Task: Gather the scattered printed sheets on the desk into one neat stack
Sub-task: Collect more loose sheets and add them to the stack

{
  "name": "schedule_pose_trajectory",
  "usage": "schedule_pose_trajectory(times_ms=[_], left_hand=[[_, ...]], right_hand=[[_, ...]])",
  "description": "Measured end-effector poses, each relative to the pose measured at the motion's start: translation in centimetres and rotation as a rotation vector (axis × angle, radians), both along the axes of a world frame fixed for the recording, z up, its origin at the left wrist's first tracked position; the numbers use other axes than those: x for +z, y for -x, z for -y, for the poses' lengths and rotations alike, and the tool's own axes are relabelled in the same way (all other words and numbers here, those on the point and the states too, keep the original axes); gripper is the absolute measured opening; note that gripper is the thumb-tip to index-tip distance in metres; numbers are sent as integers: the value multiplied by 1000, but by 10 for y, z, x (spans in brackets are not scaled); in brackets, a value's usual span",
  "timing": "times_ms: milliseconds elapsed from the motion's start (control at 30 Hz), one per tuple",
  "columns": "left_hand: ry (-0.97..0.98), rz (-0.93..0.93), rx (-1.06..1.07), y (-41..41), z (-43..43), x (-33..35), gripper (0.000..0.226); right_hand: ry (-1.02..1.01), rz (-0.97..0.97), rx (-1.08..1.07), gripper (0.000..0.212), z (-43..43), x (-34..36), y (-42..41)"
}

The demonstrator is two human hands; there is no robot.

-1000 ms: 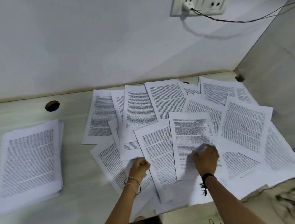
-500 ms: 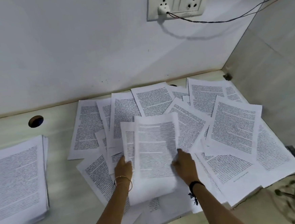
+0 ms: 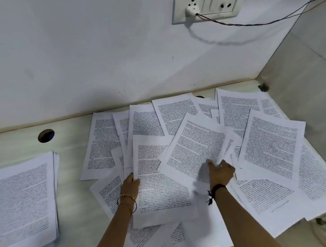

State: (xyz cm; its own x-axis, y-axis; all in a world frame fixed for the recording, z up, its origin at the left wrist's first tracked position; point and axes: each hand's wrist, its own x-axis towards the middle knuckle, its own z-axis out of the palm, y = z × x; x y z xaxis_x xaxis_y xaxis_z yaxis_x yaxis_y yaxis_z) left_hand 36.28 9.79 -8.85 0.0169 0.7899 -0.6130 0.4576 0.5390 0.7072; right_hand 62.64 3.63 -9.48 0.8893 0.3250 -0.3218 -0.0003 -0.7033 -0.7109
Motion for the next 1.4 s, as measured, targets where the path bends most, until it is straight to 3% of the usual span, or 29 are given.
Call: schedule_pose_trajectory(times_ms=[200, 267, 400, 500, 633, 667, 700, 800, 967, 1067, 1133, 1233, 1300, 1400], left_hand=[[19, 5, -8, 15, -4, 2, 37], [27, -29, 13, 23, -6, 1, 37], [19, -96, 32, 40, -7, 1, 38], [32, -125, 69, 50, -5, -1, 36], [37, -135, 64, 56, 1, -1, 40], [31, -143, 54, 56, 2, -1, 42], [28, -156, 44, 55, 3, 0, 45], [26, -175, 44, 53, 5, -1, 49], [46, -149, 55, 53, 8, -1, 50], [108, -45, 104, 57, 12, -5, 33], [101, 73, 179, 55, 17, -8, 12], [79, 218, 349, 44, 26, 2, 41], [66, 279, 369, 38, 30, 5, 48], [63, 207, 253, 35, 33, 2, 62]], right_hand=[[-102, -97, 134, 19, -19, 1, -9], [-114, -172, 271, 10, -16, 2, -4], [-172, -325, 554, 13, 0, 6, 2], [-183, -297, 519, 17, 11, 9, 7], [-138, -33, 346, 29, 22, 2, 9], [-136, -15, 295, 20, 25, -1, 7], [-142, -23, 260, 9, 27, -1, 8], [-212, -102, 231, 20, 31, -4, 4], [-239, -341, 519, 11, 33, 8, 14], [-80, -286, 719, 19, 29, 6, 33], [-82, -231, 684, 23, 27, 4, 53], [-96, -76, 546, 37, 25, 0, 83], [-30, 14, 620, 46, 23, -5, 98], [-43, 116, 727, 28, 24, -10, 113]])
